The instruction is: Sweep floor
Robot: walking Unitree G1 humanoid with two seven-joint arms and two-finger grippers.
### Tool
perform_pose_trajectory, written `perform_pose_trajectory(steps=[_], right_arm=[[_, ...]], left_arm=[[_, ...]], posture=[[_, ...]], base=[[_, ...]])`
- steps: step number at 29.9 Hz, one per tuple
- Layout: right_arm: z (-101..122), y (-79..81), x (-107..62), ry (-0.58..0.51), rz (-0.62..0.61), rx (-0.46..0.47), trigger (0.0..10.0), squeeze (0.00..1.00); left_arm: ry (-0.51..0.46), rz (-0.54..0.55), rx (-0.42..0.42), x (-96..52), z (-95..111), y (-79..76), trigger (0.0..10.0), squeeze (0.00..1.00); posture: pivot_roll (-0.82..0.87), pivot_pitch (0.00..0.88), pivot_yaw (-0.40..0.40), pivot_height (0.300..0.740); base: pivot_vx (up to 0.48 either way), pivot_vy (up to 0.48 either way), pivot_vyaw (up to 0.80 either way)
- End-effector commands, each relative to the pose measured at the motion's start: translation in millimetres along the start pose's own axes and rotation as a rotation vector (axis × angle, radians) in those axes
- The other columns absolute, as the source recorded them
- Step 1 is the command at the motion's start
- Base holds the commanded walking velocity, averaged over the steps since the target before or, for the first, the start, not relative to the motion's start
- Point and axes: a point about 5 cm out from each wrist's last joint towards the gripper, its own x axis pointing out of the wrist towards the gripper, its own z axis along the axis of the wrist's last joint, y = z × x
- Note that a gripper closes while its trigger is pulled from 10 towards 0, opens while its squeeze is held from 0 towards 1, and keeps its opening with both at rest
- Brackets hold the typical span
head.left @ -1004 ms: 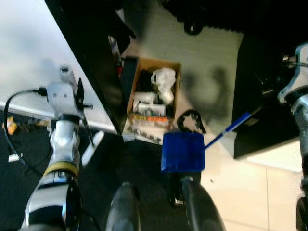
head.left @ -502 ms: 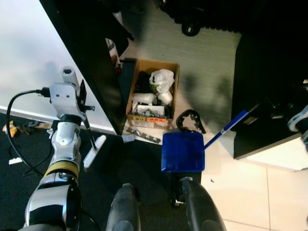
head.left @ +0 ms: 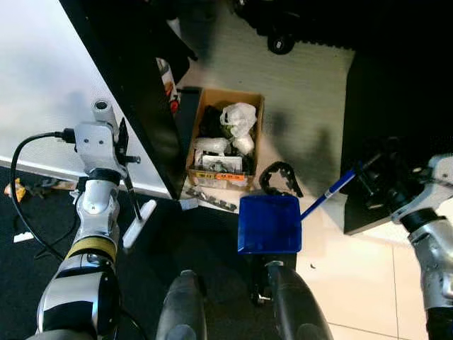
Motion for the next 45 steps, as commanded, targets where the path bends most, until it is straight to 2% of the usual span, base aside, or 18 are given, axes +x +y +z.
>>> perform_pose_trajectory(steps=[1,6,8,11,15,27,37,45], right_arm=[[-12.9,-2.1,-0.8,0.011,-0.046,-0.005,10.0,0.0],[-17.8,-4.9,3.9,-0.005,-0.091,-0.023,10.0,0.0],[-21.8,-10.3,12.0,-0.016,-0.152,-0.032,10.0,0.0],[-24.3,-13.4,16.5,-0.019,-0.181,-0.008,10.0,0.0],[-25.4,-14.4,25.6,-0.028,-0.187,0.016,10.0,0.0],[-21.2,-17.5,49.1,-0.022,-0.229,-0.004,10.0,0.0],[-14.4,-23.2,57.9,-0.041,-0.277,0.033,10.0,0.0],[-17.0,-33.2,52.3,-0.045,-0.38,0.082,10.0,0.0]], left_arm=[[-0.008,-0.01,0.005,0.5,0.9,-0.6,10.0,0.0],[-0.01,-0.013,0.005,0.9,1.6,-0.5,10.0,0.0],[-0.015,-0.019,0.004,1.4,2.6,-0.3,10.0,0.0],[-0.017,-0.029,0.008,1.6,3.3,0.1,10.0,0.0],[-0.024,-0.038,0.018,1.1,4.7,2.9,10.0,0.0],[-0.035,-0.044,0.038,-1.0,6.9,11.0,10.0,0.0],[-0.037,-0.039,0.045,-2.5,7.7,15.4,10.0,0.0],[-0.037,-0.036,0.039,-1.4,7.9,14.0,10.0,0.0]], posture=[[-0.01,0.185,0.0,0.731],[0.01,0.197,0.006,0.731],[0.01,0.207,0.009,0.731],[0.03,0.223,0.013,0.731],[0.04,0.245,0.016,0.731],[0.08,0.294,0.008,0.731],[0.1,0.3,0.004,0.731],[0.09,0.292,0.001,0.731]], base=[[0.0,0.0,0.0],[0.0,0.0,0.0],[0.0,0.0,0.0],[0.0,0.0,0.0],[0.0,0.0,0.0],[0.0,0.0,0.0],[0.0,0.0,0.0],[0.0,0.0,0.0]])
